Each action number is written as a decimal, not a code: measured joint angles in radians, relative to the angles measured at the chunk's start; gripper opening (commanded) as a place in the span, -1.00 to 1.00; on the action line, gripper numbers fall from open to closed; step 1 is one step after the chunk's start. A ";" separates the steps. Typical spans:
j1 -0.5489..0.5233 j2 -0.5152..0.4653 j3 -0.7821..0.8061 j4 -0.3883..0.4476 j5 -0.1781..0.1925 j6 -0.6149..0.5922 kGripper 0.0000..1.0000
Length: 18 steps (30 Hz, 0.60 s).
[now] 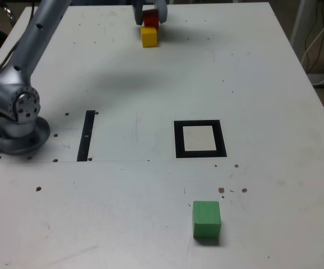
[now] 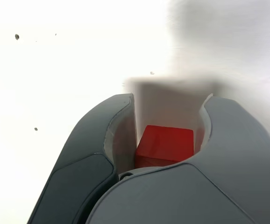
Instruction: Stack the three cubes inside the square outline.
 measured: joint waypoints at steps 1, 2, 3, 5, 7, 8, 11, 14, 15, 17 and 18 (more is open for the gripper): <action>-0.002 -0.001 -0.013 0.004 -0.009 0.001 -0.76; -0.005 -0.001 -0.026 0.010 -0.018 0.004 -0.77; -0.007 -0.001 -0.036 0.017 -0.026 0.007 -0.78; -0.017 -0.005 -0.055 0.031 -0.035 0.013 -0.79; -0.029 -0.018 -0.061 0.044 -0.037 0.015 -0.79; -0.037 -0.027 -0.061 0.048 -0.037 0.015 -0.79; -0.069 -0.067 -0.034 0.056 -0.037 0.014 -0.79; -0.126 -0.113 0.024 0.059 -0.029 -0.008 -0.79; -0.147 -0.128 0.046 0.059 -0.025 -0.020 -0.79; -0.189 -0.159 0.092 0.060 -0.020 -0.049 -0.79; -0.203 -0.168 0.100 0.060 -0.020 -0.053 -0.79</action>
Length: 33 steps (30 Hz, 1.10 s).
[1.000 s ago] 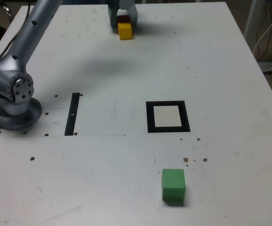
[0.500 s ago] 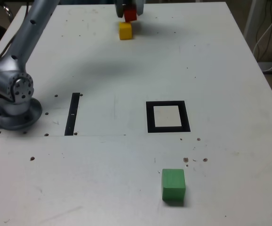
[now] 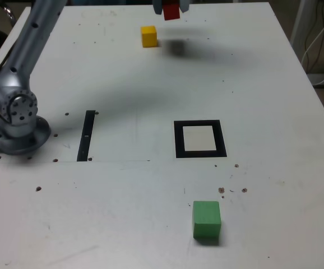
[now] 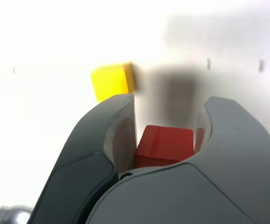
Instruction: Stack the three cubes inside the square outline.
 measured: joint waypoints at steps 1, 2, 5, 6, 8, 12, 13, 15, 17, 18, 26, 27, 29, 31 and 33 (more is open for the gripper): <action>-0.012 -0.010 0.019 -0.001 0.002 -0.014 -0.79; -0.027 -0.025 0.052 -0.002 0.004 -0.037 -0.79; -0.107 -0.070 0.149 -0.003 0.008 -0.106 -0.79; -0.137 -0.083 0.174 -0.005 0.011 -0.130 -0.79; -0.202 -0.116 0.237 -0.013 0.019 -0.189 -0.79; -0.327 -0.165 0.350 -0.029 0.024 -0.298 -0.79; -0.362 -0.170 0.372 -0.034 0.024 -0.326 -0.79; -0.420 -0.178 0.421 -0.047 0.017 -0.375 -0.79; -0.475 -0.194 0.474 -0.071 0.001 -0.424 -0.79; -0.500 -0.205 0.503 -0.087 -0.009 -0.446 -0.79; -0.654 -0.278 0.694 -0.218 -0.067 -0.599 -0.79; -0.674 -0.278 0.701 -0.231 -0.070 -0.613 -0.79; -0.714 -0.278 0.717 -0.260 -0.082 -0.639 -0.79; -0.743 -0.278 0.725 -0.282 -0.095 -0.657 -0.79; -0.761 -0.278 0.735 -0.301 -0.104 -0.672 -0.79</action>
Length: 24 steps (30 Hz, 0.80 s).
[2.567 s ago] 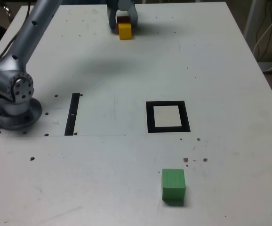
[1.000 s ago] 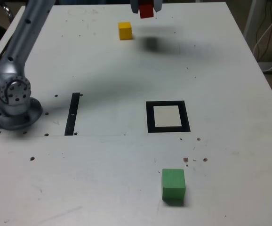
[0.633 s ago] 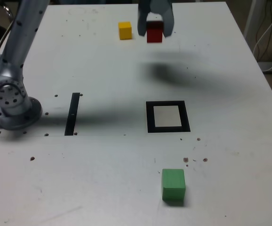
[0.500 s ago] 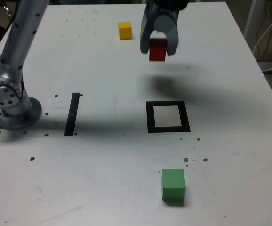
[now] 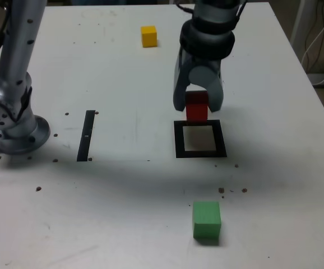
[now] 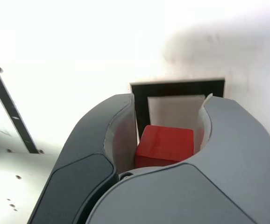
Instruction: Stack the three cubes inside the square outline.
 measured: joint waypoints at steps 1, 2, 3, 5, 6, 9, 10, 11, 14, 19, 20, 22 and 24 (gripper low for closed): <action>-0.005 0.000 0.003 -0.006 -0.001 -0.002 -0.79; -0.011 0.000 0.010 -0.018 -0.005 -0.012 -0.79; -0.016 0.000 0.015 -0.025 -0.007 -0.017 -0.79; -0.025 0.000 0.032 -0.041 -0.008 -0.025 -0.78; -0.028 0.002 0.044 -0.052 -0.008 -0.028 -0.78; -0.028 0.015 0.072 -0.079 -0.008 -0.031 -0.77; -0.028 0.022 0.079 -0.085 -0.008 -0.031 -0.76; -0.028 0.031 0.085 -0.093 -0.007 -0.031 -0.73; -0.028 0.051 0.089 -0.108 -0.006 -0.031 -0.65; -0.028 0.076 0.090 -0.121 0.002 -0.031 -0.44; -0.028 0.078 0.089 -0.121 0.005 -0.031 -0.36; -0.028 0.078 0.087 -0.122 0.012 -0.031 -0.16; -0.028 0.080 0.083 -0.122 0.019 -0.031 0.09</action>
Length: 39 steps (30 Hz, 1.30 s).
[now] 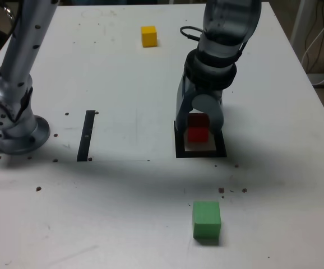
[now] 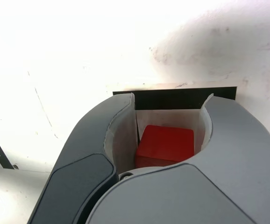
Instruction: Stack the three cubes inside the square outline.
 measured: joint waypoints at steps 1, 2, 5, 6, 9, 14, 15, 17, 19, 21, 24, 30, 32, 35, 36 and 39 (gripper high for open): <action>0.000 0.002 -0.001 0.000 0.002 0.000 0.22; 0.000 0.006 -0.002 0.000 0.004 0.000 0.35; 0.000 0.017 -0.002 -0.005 0.005 0.004 0.66; 0.000 0.019 -0.002 -0.008 0.006 0.006 0.73; 0.000 0.019 -0.002 -0.013 0.010 0.011 0.90; 0.000 0.019 -0.007 0.005 0.010 0.021 0.99; 0.000 0.019 -0.011 0.013 0.010 0.023 0.99; 0.000 0.018 -0.014 0.017 0.011 0.024 0.99; 0.004 0.010 -0.015 0.026 0.020 0.025 0.99; 0.020 -0.019 -0.015 0.039 0.032 0.030 0.99; 0.070 -0.082 -0.010 0.062 0.050 0.051 0.99; 0.235 -0.174 0.006 0.079 0.069 0.182 0.99; 0.299 -0.199 0.004 0.084 0.071 0.248 0.99; 0.399 -0.221 -0.015 0.091 0.077 0.336 0.99; 0.431 -0.223 -0.023 0.093 0.079 0.364 0.99; 0.534 -0.223 -0.052 0.099 0.083 0.448 0.99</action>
